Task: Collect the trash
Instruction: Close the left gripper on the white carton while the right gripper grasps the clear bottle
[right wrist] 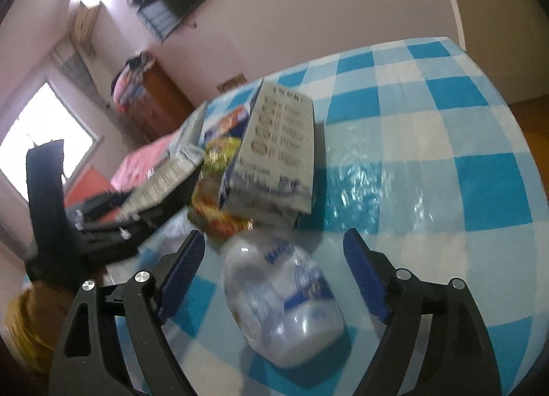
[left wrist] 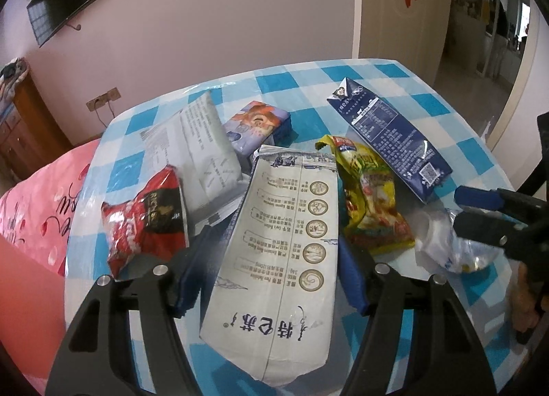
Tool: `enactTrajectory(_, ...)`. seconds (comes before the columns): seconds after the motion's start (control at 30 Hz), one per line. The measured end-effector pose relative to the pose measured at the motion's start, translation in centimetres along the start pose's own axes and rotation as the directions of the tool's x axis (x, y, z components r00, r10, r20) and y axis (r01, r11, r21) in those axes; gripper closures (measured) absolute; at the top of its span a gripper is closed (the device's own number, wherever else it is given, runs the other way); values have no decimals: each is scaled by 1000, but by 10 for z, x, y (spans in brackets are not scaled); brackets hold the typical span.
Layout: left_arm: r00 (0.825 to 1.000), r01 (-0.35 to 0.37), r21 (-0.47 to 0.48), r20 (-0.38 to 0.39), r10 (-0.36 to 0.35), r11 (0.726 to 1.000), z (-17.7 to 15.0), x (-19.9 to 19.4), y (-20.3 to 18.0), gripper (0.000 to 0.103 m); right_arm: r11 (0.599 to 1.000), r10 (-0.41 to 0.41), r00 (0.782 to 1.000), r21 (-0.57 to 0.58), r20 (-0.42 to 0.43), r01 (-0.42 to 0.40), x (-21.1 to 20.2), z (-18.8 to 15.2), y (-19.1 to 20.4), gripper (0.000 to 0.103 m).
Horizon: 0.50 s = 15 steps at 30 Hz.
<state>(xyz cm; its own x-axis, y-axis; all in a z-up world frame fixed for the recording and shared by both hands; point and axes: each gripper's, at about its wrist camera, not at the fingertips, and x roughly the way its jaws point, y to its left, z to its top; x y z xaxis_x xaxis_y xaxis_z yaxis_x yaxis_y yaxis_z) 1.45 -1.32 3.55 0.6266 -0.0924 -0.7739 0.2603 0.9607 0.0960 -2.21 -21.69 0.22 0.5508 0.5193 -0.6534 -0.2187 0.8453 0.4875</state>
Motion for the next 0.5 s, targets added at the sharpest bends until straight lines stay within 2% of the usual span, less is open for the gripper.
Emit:
enactTrajectory(0.2, 1000, 15, -26, 2, -15, 1000, -11, -10, 4, 35, 988, -57, 998, -148, -41, 50, 0, -14, 19, 21)
enactTrajectory(0.5, 999, 45, -60, 4, -44, 997, -31, -24, 11, 35, 966, -129, 990, -234, -53, 113, 3, -23, 34, 20)
